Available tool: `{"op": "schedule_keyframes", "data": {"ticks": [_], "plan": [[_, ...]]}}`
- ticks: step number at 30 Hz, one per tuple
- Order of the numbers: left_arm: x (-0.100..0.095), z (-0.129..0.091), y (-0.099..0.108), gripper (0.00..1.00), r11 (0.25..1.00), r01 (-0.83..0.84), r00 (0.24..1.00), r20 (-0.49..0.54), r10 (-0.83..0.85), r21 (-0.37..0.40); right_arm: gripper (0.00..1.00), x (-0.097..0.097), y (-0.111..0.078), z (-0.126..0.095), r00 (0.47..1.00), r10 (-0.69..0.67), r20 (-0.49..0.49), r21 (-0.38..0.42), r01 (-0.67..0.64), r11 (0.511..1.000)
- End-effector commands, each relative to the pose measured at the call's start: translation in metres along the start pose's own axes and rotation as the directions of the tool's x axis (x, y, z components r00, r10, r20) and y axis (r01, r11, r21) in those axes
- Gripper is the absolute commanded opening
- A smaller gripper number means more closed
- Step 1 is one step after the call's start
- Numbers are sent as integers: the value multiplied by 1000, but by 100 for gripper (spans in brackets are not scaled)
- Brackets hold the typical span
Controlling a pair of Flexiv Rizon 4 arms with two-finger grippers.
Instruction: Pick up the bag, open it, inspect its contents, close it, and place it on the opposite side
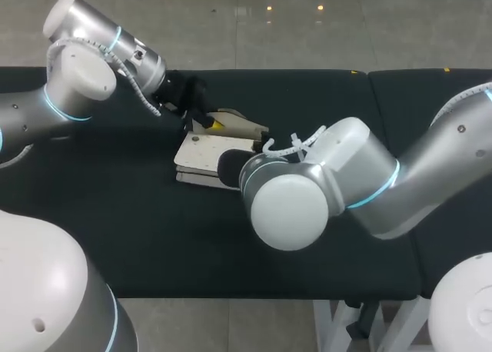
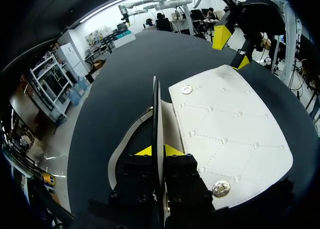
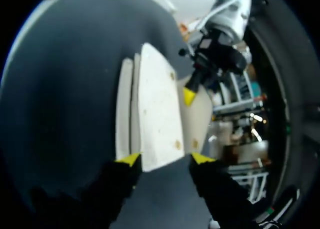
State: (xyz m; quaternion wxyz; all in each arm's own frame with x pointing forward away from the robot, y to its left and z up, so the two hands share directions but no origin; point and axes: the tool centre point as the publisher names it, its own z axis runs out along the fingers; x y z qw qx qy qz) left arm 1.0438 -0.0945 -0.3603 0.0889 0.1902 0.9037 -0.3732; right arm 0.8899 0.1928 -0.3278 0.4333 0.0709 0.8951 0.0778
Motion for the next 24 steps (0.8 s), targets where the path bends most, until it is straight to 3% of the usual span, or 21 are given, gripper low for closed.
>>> {"op": "schedule_keyframes", "data": {"ticks": [1, 8, 9, 10, 12, 24], "plan": [[-1, 1, 1, 0, 1000, 0, 1000, -3, 0, 2, 100, -16, -1, -41, 1000, 18, -17, 27, -18, 999], [-1, 1, 1, 0, 1000, 0, 1000, -3, 0, 2, 100, -40, 16, -56, 999, 40, -23, 4, -40, 999], [-1, 1, 1, 0, 1000, 0, 1000, -3, 0, 2, 85, -42, 18, -56, 999, 38, -23, 0, -38, 999], [-3, -2, 0, 0, 1000, 6, 1000, 10, -6, 4, 48, -44, 20, -55, 999, 38, -25, -2, -39, 999], [-6, -8, -3, 0, 999, 31, 999, 23, -31, 21, 0, -46, 24, -54, 999, 33, -34, 5, -33, 999], [-15, -48, -34, 0, 998, 63, 997, 51, -62, -22, 0, -61, 36, -53, 991, 34, -132, 33, -30, 999]]}}
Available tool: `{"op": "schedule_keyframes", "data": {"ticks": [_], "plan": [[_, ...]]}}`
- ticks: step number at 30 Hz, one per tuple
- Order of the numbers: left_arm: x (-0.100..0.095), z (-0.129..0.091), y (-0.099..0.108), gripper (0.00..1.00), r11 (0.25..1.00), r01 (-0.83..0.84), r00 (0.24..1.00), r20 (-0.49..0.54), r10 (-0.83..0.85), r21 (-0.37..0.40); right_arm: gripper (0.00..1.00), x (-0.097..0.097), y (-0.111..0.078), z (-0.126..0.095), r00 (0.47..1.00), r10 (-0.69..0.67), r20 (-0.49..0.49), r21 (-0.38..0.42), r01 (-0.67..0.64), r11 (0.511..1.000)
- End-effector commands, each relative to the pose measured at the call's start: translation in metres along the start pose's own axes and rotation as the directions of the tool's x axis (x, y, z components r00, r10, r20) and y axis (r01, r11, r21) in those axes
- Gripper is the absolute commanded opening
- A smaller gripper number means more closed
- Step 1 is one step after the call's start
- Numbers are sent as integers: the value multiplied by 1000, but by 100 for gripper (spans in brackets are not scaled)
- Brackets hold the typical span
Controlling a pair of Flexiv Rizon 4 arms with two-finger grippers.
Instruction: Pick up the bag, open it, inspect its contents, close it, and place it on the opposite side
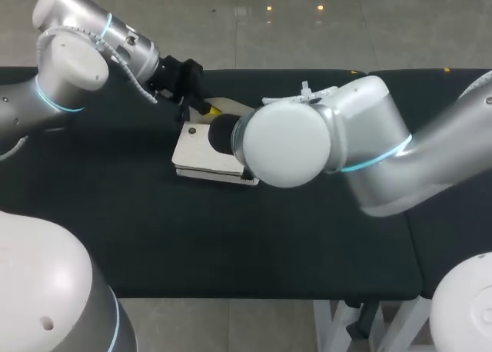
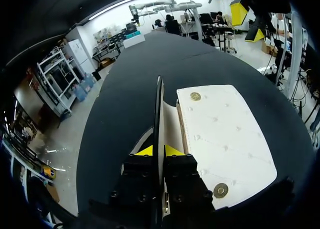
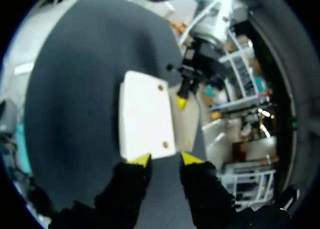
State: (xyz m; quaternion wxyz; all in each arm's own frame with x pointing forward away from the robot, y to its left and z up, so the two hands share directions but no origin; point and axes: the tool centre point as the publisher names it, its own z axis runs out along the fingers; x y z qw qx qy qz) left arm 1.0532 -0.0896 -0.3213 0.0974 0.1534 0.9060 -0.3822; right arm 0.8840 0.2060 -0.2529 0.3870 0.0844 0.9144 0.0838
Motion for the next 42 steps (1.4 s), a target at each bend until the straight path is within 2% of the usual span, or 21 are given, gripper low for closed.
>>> {"op": "schedule_keyframes", "data": {"ticks": [1, 4, 7, 21, 22, 24, 26, 31, 36, 42], "plan": [[3, -20, -19, 0, 999, 1, 1000, 9, -1, -32, 0, -11, 9, -6, 999, 1, -39, 22, 0, 1000], [-1, -29, -29, 0, 1000, 14, 1000, 7, -14, -21, 0, -17, 11, -9, 997, 12, -70, 13, -11, 1000], [-1, -29, -29, 0, 1000, 14, 1000, 7, -14, -21, 0, -26, 8, -9, 994, 26, -105, 5, -25, 1000], [-1, -29, -29, 0, 1000, 14, 1000, 7, -14, -21, 0, -26, 8, -9, 994, 26, -105, 5, -25, 1000], [-1, -29, -29, 0, 1000, 14, 1000, 7, -14, -21, 0, -35, 9, -6, 994, 23, -102, 19, -21, 1000], [-7, -35, -35, 0, 1000, 3, 1000, 14, -3, -15, 0, -48, 8, -6, 992, 42, -117, -7, -43, 999], [-15, -44, -44, 0, 1000, -4, 1000, 22, 4, -8, 0, -56, 10, -5, 993, 32, -112, 12, -31, 999], [-25, -60, -60, 0, 1000, 9, 999, 32, -9, -6, 0, -67, 15, -4, 994, -10, -112, -9, 9, 1000], [-25, -65, -69, 0, 1000, 20, 1000, 16, -20, -4, 0, -71, 17, 2, 994, -46, -100, -32, 42, 999], [-19, -67, -75, 0, 999, 28, 1000, 7, -28, 18, 0, -72, 19, 19, 992, -79, -101, -40, 75, 996]]}}
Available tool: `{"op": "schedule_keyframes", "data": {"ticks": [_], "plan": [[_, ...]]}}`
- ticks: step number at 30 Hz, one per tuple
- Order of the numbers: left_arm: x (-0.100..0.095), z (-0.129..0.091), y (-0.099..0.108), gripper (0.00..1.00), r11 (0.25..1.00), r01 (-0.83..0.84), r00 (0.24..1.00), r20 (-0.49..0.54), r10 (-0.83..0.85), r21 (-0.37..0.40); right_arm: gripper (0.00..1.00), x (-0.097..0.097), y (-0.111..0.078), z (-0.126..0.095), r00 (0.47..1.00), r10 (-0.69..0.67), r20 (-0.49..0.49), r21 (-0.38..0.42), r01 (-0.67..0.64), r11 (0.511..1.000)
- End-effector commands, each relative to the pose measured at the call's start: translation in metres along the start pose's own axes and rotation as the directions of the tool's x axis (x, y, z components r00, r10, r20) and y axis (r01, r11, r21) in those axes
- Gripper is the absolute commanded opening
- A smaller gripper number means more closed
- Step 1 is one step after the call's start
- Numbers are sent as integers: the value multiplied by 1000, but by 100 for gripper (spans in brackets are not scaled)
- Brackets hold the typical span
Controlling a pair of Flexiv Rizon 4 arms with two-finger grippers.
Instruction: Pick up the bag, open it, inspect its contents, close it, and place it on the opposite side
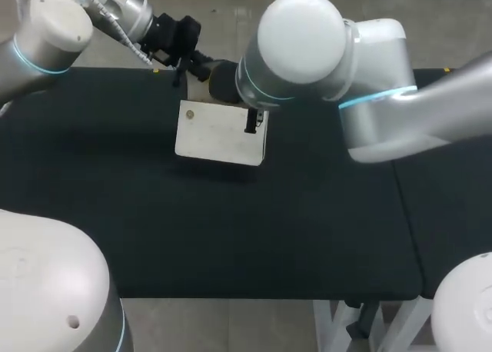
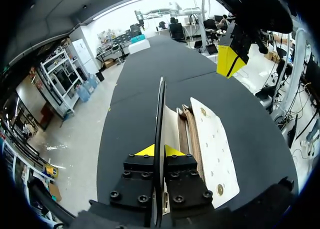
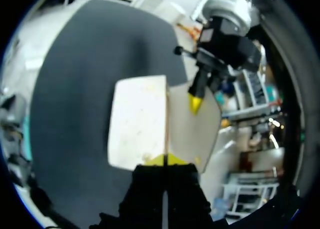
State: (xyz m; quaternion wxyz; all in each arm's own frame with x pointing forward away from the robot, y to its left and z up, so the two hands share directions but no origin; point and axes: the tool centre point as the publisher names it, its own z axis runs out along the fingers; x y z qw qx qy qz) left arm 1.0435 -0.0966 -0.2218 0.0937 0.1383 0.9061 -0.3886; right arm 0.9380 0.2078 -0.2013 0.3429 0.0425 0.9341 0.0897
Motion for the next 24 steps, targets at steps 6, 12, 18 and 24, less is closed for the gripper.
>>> {"op": "schedule_keyframes", "data": {"ticks": [6, 12, 18, 24], "plan": [[7, -3, -5, 0, 1000, 0, 1000, 5, 0, 27, 0, -2, 1, 35, 999, -28, -17, 4, 28, 1000], [11, -1, -8, 0, 1000, 6, 1000, 3, -6, 28, 0, -2, -1, 53, 999, -21, -25, 10, 21, 1000], [16, 1, -9, 0, 999, 20, 1000, -6, -20, 25, 0, -2, -3, 68, 999, -18, -30, 38, 19, 999], [21, -1, -10, 0, 999, 43, 999, -3, -43, 23, 0, -4, -6, 80, 999, -22, -32, 74, 24, 997]]}}
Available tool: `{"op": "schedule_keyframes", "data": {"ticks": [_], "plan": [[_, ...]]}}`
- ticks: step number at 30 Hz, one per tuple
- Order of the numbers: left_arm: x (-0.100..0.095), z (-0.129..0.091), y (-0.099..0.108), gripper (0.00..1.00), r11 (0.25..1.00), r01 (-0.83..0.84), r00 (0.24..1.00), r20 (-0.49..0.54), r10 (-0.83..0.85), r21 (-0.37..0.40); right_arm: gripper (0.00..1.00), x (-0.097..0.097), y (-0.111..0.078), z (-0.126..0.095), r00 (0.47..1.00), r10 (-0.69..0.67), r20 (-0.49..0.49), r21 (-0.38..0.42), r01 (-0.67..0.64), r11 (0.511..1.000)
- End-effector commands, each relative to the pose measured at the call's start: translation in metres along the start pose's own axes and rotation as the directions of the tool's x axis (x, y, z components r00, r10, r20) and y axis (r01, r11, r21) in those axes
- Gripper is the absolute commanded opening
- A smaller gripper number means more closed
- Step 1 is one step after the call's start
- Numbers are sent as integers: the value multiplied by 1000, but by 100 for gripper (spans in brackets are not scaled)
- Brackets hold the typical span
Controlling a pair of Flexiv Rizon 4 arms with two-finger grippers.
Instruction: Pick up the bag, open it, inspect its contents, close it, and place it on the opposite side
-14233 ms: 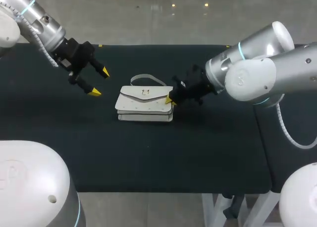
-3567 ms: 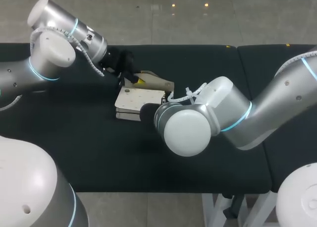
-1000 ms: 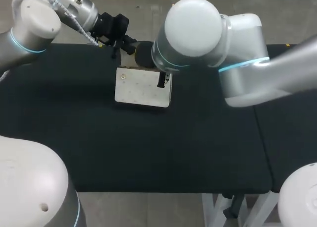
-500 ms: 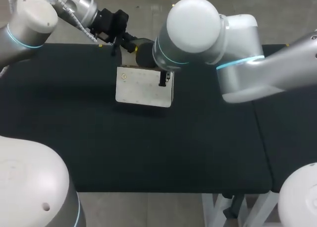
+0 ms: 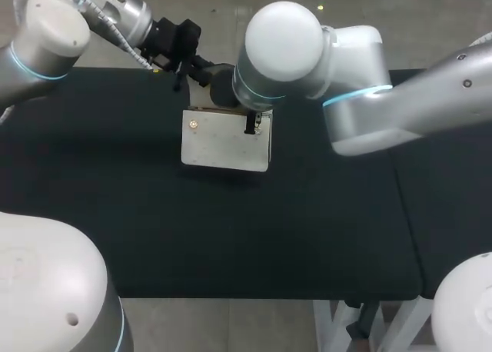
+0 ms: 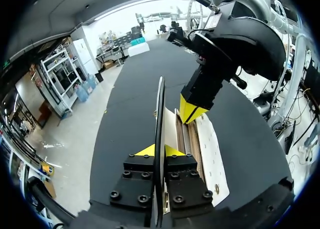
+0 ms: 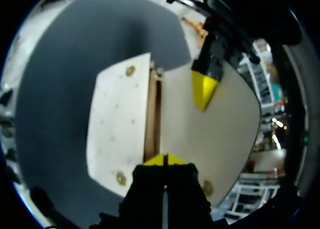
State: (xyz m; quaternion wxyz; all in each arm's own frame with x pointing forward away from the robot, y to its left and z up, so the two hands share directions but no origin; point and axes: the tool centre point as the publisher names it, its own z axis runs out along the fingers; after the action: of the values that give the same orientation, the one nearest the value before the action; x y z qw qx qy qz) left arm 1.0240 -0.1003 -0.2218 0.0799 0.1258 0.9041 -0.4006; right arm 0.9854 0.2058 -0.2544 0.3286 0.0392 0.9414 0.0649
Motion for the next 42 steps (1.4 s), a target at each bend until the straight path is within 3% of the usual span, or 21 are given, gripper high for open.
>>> {"op": "schedule_keyframes", "data": {"ticks": [1, 12, 32, 42], "plan": [[4, -4, -1, 0, 1000, 11, 1000, 11, -11, 0, 0, -1, 5, 10, 1000, 1, -5, 22, 0, 1000], [9, -4, 0, 0, 999, 54, 998, 20, -54, 8, 0, 8, -1, 21, 1000, -9, -25, 65, 10, 998], [12, -3, 1, 0, 992, 125, 990, 63, -127, 21, 0, 42, -8, 18, 997, -6, -76, 52, 10, 999], [17, -3, -1, 0, 992, 111, 992, 45, -114, 64, 0, 45, -8, 26, 994, -6, -110, 54, 12, 998]]}}
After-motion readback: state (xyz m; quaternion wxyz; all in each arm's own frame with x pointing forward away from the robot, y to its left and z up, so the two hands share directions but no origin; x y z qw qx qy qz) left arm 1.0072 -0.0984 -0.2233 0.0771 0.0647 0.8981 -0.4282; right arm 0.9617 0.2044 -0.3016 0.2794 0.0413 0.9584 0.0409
